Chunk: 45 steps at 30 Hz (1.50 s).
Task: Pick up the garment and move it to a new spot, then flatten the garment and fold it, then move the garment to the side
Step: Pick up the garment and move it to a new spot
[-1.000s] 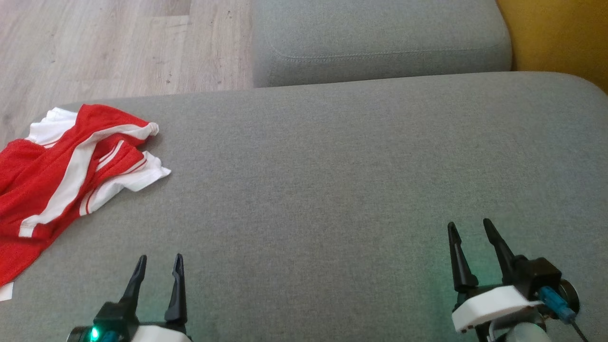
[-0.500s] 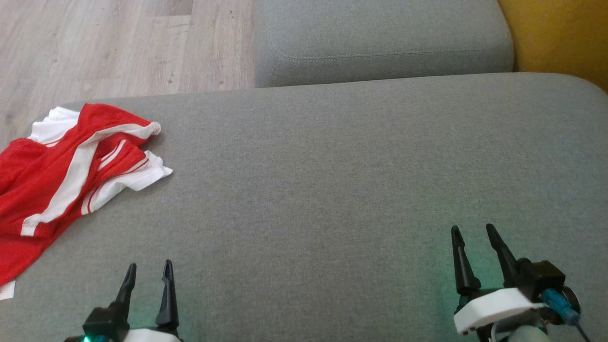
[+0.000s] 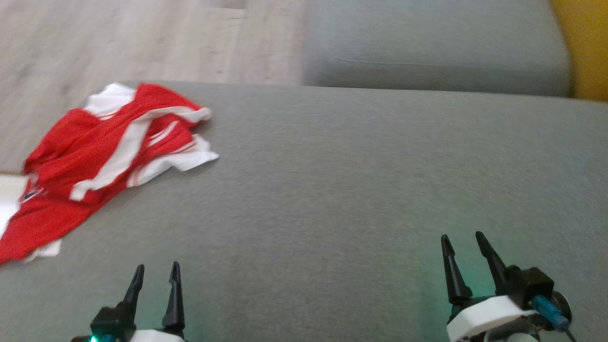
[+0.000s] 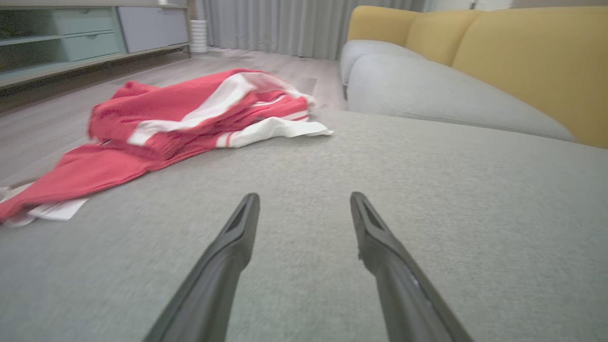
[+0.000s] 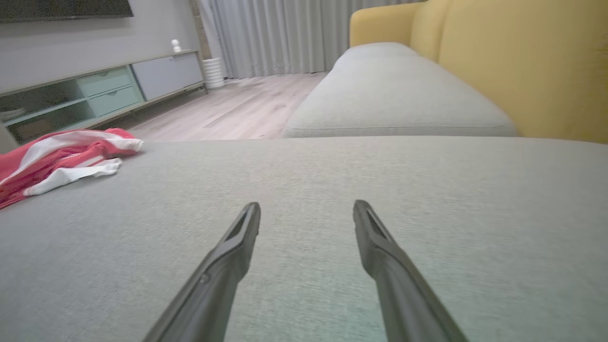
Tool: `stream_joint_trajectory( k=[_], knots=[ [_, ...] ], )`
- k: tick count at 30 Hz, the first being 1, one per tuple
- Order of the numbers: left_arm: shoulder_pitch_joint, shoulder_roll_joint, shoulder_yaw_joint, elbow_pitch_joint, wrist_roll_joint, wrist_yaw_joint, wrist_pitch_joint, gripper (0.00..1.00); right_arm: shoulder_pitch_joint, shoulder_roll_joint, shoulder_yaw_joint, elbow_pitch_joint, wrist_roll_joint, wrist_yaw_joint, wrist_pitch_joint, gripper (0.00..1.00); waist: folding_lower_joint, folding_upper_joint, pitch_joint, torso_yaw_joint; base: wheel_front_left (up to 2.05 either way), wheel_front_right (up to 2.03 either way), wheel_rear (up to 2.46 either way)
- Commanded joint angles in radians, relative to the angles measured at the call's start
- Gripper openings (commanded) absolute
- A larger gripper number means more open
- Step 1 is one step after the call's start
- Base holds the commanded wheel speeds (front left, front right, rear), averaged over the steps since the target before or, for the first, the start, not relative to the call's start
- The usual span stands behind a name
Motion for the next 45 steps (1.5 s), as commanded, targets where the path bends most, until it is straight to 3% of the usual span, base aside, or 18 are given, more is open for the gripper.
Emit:
stream_joint_trajectory(
  k=[1, 9, 17, 22, 28, 35, 45],
  knots=[
    [-0.041, 0.01, 0.032, -0.018, -0.006, -0.004, -0.012, 1.0, -0.024, -0.009, 0.029, -0.029, 0.007, 0.008, -0.014, 1.0, 0.0, 0.0, -0.015, 0.097, 0.0, 0.0, 0.0],
    [0.004, 0.034, 0.054, -0.024, -0.019, -0.005, -0.012, 1.0, -0.046, -0.009, 0.081, -0.018, 0.023, 0.008, -0.014, 1.0, 0.0, 0.0, -0.031, 0.227, 0.0, 0.0, 0.0],
    [-0.023, 0.057, 0.047, -0.059, -0.044, -0.013, -0.005, 1.0, -0.067, -0.009, 0.105, -0.017, 0.008, 0.008, -0.014, 1.0, 0.0, 0.0, 0.012, 0.214, 0.0, 0.0, 0.0],
    [-0.165, 0.116, 0.033, -0.127, -0.113, -0.021, 0.055, 1.0, -0.113, -0.031, 0.093, -0.035, -0.046, 0.008, -0.014, 1.0, 0.0, 0.0, 0.144, 0.183, 0.0, 0.0, 0.0],
    [-0.445, 0.254, -0.034, -0.132, -0.209, -0.023, 0.155, 1.0, -0.194, -0.123, 0.091, -0.095, -0.077, 0.008, -0.008, 1.0, 0.0, 0.0, 0.338, 0.166, 0.0, 0.0, 0.0],
    [-0.731, 0.347, -0.103, 0.117, -0.297, -0.024, 0.191, 1.0, -0.184, -0.222, 0.105, -0.236, -0.081, 0.008, 0.071, 1.0, 0.0, 0.0, 0.462, 0.158, 0.0, 0.0, 0.0],
    [-0.92, 0.386, -0.263, 0.446, -0.391, -0.024, 0.2, 1.0, -0.097, -0.297, 0.086, -0.465, -0.06, 0.008, 0.18, 1.0, 0.0, 0.0, 0.53, 0.105, 0.0, 0.0, 0.0]
  ],
)
